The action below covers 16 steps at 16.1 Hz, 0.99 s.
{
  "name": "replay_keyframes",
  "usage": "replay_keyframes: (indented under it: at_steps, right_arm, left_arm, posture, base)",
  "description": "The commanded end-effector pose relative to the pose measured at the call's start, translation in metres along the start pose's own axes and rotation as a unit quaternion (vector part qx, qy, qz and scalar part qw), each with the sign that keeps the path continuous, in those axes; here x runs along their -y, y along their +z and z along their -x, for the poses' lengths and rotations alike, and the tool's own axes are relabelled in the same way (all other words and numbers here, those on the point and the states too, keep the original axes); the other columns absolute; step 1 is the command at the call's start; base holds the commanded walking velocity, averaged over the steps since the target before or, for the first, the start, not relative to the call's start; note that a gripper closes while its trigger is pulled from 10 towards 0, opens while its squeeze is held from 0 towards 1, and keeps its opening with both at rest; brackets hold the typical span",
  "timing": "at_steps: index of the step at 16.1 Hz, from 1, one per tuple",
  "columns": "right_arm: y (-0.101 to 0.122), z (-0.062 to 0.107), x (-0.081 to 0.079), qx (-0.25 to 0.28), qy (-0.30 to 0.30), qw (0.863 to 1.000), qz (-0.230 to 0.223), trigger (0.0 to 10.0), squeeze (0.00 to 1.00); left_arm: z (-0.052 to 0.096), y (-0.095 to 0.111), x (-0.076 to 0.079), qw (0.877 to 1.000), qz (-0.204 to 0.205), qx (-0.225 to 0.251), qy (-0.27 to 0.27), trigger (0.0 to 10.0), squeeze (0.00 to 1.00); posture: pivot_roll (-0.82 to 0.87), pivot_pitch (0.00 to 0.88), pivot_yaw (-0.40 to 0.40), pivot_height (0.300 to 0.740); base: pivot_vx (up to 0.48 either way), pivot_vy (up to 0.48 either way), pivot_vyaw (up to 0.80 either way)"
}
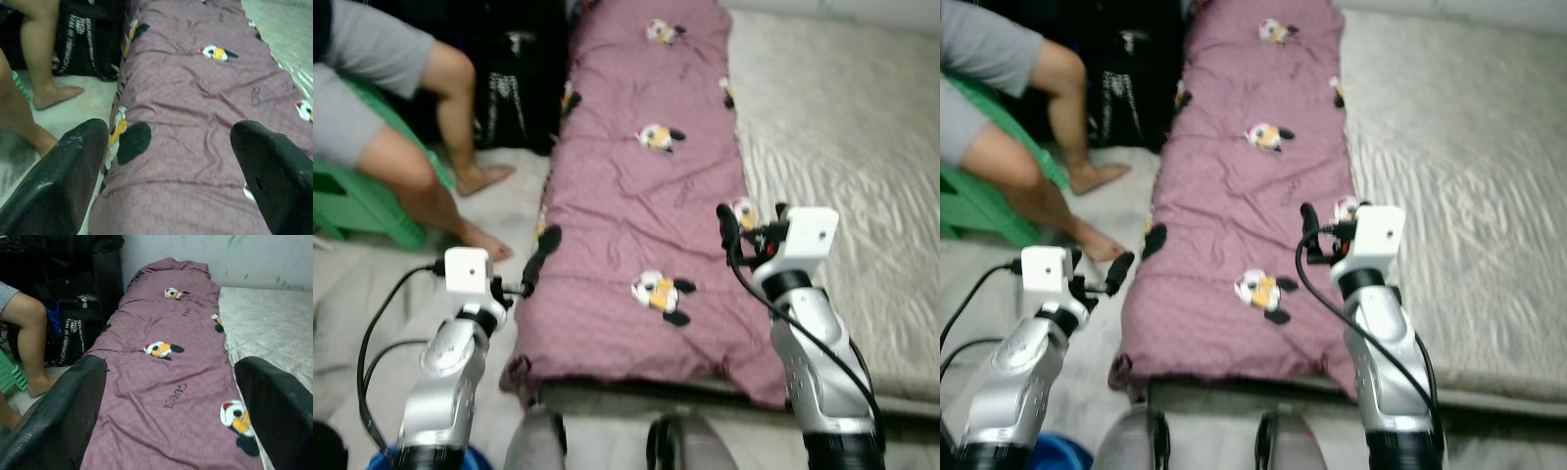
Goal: Clean up the room
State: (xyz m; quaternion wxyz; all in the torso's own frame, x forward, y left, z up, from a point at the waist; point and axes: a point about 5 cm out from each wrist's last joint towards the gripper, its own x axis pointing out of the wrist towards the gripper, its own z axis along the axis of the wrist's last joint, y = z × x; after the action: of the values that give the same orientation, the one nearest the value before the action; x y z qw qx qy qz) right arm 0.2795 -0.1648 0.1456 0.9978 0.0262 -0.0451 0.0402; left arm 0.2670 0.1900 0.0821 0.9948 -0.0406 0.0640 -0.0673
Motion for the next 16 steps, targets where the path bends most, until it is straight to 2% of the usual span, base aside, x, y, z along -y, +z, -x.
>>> replay_keyframes:
  at_steps: [1,9,12,16]
  right_arm:
    - [-0.0047,0.0020,0.0015,-0.010,-0.003,1.000,0.000,10.0,0.00]
    - [-0.0105,0.0035,0.0066,-0.022,-0.015,1.000,0.013,10.0,0.00]
    - [-0.0102,0.0047,0.0025,-0.018,0.011,0.999,0.033,10.0,0.00]
    - [-0.0107,0.0038,0.0002,-0.013,0.014,0.999,0.034,10.0,0.00]
  left_arm:
    - [0.0013,-0.0049,-0.0025,1.000,-0.002,-0.010,0.009,10.0,0.00]
    - [0.0027,-0.0086,-0.0032,1.000,-0.007,-0.013,0.017,10.0,0.00]
    - [0.0059,-0.0127,-0.0061,0.999,0.002,-0.021,0.027,10.0,0.00]
    - [0.0043,-0.0120,-0.0038,1.000,-0.002,-0.019,0.022,10.0,0.00]
  posture:
    - [0.00,0.113,-0.031,0.740]
    - [-0.01,0.100,-0.033,0.740]
    - [-0.02,0.103,-0.034,0.740]
    - [-0.01,0.111,-0.039,0.740]
  base:
    - [0.000,0.000,0.00]
    - [0.000,0.000,0.00]
    - [0.000,0.000,0.80]
    - [0.000,0.000,0.80]
